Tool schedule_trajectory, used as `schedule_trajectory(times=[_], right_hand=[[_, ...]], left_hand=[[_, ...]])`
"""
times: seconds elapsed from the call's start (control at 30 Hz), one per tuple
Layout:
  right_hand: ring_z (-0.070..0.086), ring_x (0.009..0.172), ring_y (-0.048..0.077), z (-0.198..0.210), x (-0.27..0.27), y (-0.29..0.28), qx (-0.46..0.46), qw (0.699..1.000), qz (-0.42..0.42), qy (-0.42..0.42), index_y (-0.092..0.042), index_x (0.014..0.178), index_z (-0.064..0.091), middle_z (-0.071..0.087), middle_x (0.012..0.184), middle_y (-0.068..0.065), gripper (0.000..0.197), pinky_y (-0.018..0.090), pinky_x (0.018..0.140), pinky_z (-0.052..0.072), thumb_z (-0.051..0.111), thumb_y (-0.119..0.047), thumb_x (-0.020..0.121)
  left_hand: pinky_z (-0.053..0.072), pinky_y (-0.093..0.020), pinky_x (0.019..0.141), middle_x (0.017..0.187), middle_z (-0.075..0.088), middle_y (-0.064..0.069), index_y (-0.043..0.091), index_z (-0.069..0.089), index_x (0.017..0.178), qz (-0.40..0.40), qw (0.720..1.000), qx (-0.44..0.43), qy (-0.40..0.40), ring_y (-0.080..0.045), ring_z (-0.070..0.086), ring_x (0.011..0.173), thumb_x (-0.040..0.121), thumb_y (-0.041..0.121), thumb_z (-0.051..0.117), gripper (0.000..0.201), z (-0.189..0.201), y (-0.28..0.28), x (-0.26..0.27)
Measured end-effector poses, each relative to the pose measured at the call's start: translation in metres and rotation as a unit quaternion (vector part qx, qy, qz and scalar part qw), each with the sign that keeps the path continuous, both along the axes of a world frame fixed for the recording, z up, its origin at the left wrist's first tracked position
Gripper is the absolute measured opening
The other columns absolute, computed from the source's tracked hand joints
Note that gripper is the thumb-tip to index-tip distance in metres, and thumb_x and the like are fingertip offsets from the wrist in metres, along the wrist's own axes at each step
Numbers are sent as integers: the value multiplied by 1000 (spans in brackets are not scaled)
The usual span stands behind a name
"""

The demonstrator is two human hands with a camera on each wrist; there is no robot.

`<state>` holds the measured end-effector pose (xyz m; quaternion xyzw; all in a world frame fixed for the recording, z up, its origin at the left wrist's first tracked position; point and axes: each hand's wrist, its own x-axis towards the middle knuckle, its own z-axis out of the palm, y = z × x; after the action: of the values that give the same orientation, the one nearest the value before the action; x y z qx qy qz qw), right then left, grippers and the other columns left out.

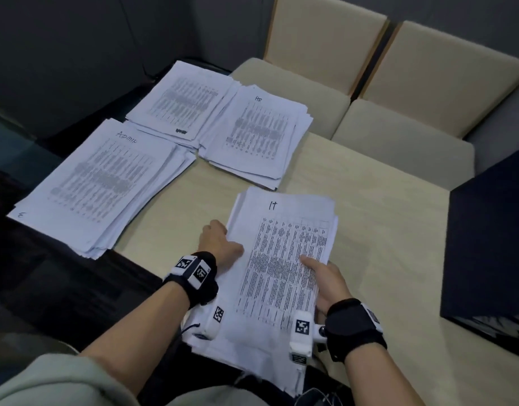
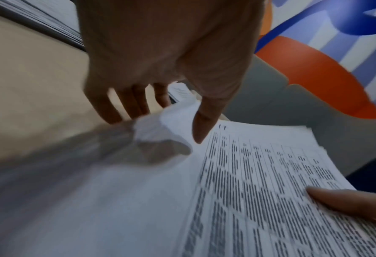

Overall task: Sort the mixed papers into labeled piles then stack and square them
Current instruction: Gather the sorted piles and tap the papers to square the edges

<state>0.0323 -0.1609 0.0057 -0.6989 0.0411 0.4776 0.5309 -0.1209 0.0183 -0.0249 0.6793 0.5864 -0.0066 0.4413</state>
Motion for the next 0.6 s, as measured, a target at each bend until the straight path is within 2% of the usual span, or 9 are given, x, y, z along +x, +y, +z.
schedule_trajectory(times=[0.07, 0.13, 0.17, 0.27, 0.33, 0.37, 0.47, 0.53, 0.6], right_hand=[[73, 93, 20, 21, 15, -17, 43, 999, 5, 3, -6, 121, 62, 75, 107, 7, 26, 37, 78, 60, 62, -11, 96], [74, 80, 8, 52, 30, -31, 89, 996, 20, -26, -10, 116, 63, 78, 92, -3, 19, 24, 60, 58, 60, -10, 97], [73, 81, 5, 67, 38, -37, 109, 992, 30, -51, -12, 116, 62, 77, 94, -5, 20, 22, 62, 57, 61, -11, 96], [70, 93, 2, 115, 56, -45, 149, 975, 57, -151, -14, 112, 62, 75, 104, -6, 22, 28, 88, 51, 65, -16, 91], [69, 103, 7, 143, 63, -47, 191, 958, 41, -210, -12, 118, 61, 74, 109, -4, 32, 30, 94, 50, 67, -16, 87], [68, 108, 11, 154, 65, -47, 217, 947, 25, -236, -11, 123, 59, 74, 113, -3, 38, 31, 95, 51, 67, -15, 86], [68, 108, 12, 176, 67, -45, 272, 911, -45, -308, -11, 124, 59, 74, 111, -6, 33, 22, 89, 53, 64, -6, 91], [69, 106, 10, 177, 67, -41, 278, 887, -108, -351, -8, 122, 61, 75, 108, -6, 33, 20, 88, 54, 68, -6, 90], [69, 105, 11, 169, 67, -35, 277, 872, -166, -368, -13, 114, 65, 75, 104, -8, 29, 25, 91, 55, 72, -8, 87]], left_hand=[[53, -42, 85, 115, 48, -8, 18, 34, 108, 39, 990, -64, -116, -28, 58, 99, 57, 33, 88, 76, 7, -15, 19], [54, -44, 92, 117, 57, -8, 23, 32, 114, 72, 966, -116, -219, -26, 63, 102, 43, 52, 95, 98, 18, -24, 36], [52, -40, 95, 115, 58, -4, 21, 33, 117, 59, 959, -125, -248, -20, 63, 101, 46, 56, 93, 99, 28, -28, 45], [50, -27, 90, 107, 57, 8, 15, 38, 125, 1, 944, -93, -316, -4, 58, 93, 63, 55, 83, 86, 70, -34, 70], [56, -30, 87, 107, 69, 4, 13, 50, 125, -24, 912, -84, -400, -9, 67, 95, 54, 64, 84, 93, 97, -35, 84], [57, -27, 82, 105, 73, 3, 15, 56, 122, -28, 900, -80, -428, -11, 70, 96, 53, 62, 85, 89, 107, -35, 91], [56, -22, 80, 105, 75, 1, 15, 62, 118, -35, 867, -49, -495, -13, 71, 98, 70, 33, 86, 56, 138, -37, 113], [57, -28, 85, 109, 73, -5, 6, 60, 122, -45, 854, -27, -517, -17, 70, 101, 77, 19, 81, 52, 152, -39, 125], [57, -33, 87, 109, 72, -9, 0, 58, 123, -58, 850, -8, -524, -22, 70, 102, 79, 10, 79, 49, 152, -35, 136]])
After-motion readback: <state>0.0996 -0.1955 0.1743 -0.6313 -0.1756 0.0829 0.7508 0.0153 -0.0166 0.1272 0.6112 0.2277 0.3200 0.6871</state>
